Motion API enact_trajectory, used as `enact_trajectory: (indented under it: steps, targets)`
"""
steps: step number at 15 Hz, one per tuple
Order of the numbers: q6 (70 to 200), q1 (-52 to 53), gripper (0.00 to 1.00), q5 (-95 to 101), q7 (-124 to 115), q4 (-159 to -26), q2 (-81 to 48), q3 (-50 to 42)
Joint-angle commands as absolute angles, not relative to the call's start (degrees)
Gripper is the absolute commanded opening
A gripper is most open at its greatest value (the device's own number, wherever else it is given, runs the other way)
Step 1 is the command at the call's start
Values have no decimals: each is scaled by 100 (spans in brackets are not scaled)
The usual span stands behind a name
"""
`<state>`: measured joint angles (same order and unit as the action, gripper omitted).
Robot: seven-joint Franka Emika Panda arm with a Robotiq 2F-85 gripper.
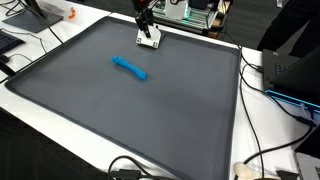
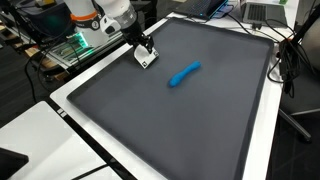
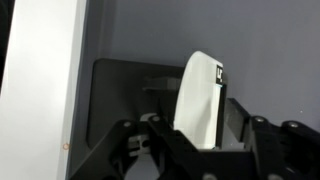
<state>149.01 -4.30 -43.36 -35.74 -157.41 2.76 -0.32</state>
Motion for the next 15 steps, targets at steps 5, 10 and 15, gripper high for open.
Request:
enact_trajectory:
  steps: [5,10,15]
  targets:
    - [15112,-315,9,-4452,-3553,-15737,208,-68]
    - [15160,-278,2,-4536,-3585,-15712,320,-66]
    - [14990,-284,2,-4525,-3604,-15737,555,-72]
